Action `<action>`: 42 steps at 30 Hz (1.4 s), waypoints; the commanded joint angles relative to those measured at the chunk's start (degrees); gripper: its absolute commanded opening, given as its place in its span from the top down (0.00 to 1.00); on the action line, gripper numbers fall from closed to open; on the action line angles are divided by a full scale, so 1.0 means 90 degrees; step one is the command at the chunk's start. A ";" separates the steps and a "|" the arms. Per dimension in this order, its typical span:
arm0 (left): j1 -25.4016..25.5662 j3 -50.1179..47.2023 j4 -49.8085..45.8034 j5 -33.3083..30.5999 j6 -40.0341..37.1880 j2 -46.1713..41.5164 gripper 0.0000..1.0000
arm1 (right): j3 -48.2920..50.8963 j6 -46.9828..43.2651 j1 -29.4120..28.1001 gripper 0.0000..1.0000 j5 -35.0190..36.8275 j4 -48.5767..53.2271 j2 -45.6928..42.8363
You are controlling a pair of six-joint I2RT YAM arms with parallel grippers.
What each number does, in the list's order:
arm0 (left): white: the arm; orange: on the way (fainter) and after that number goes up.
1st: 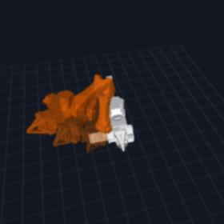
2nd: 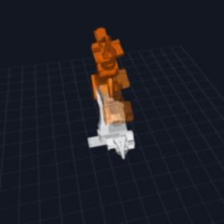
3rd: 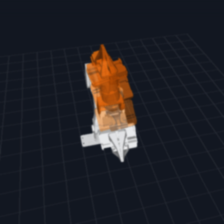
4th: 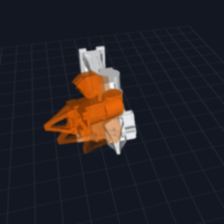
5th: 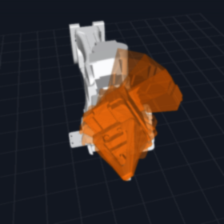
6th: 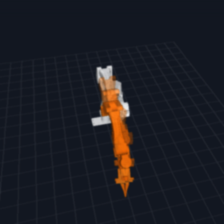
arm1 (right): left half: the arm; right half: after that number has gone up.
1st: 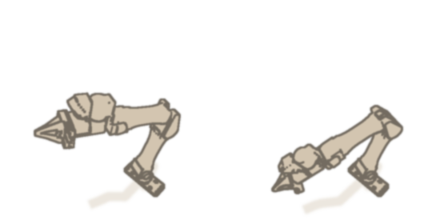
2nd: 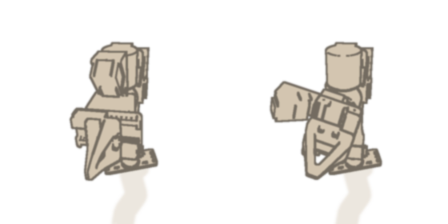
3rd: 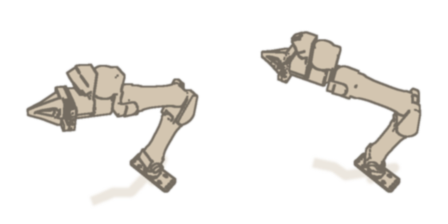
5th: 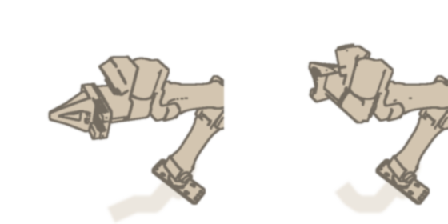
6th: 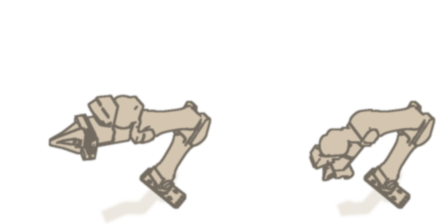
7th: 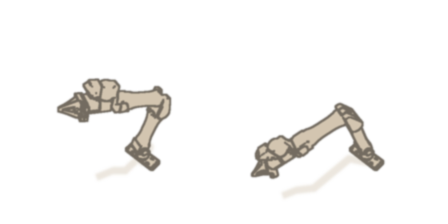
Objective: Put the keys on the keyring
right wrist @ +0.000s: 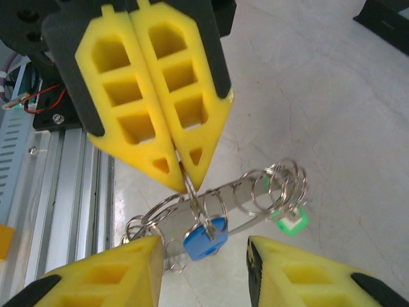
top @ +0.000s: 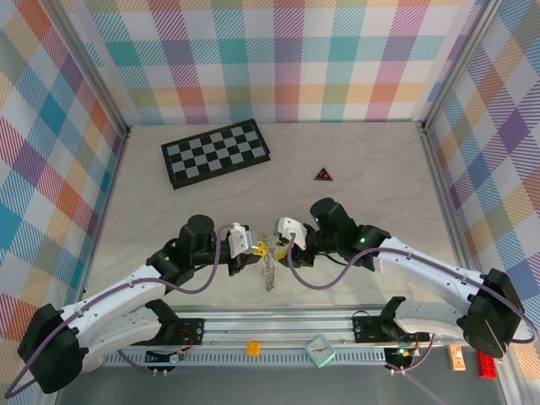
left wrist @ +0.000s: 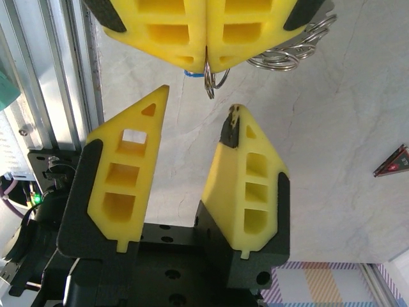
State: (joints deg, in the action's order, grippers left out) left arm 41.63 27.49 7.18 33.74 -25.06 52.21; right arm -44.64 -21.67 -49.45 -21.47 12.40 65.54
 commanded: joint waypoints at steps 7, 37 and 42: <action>0.0053 -0.0114 0.0539 0.0284 0.0098 -0.0151 1.00 | 0.0035 -0.0042 0.0014 0.72 -0.0289 -0.0287 0.0062; 0.0048 -0.0279 0.1365 0.0373 0.0469 -0.0071 1.00 | 0.0078 0.0054 0.0006 0.95 -0.0260 -0.0352 0.0257; 0.0045 -0.0346 0.1399 0.0343 0.0479 -0.0102 1.00 | 0.0368 0.0137 0.0026 0.80 -0.0078 -0.0588 -0.0145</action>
State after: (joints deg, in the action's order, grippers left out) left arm 41.63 24.80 15.22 34.96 -21.32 51.99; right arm -42.96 -21.23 -49.41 -22.46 9.34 66.94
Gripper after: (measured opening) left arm 0.045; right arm 0.181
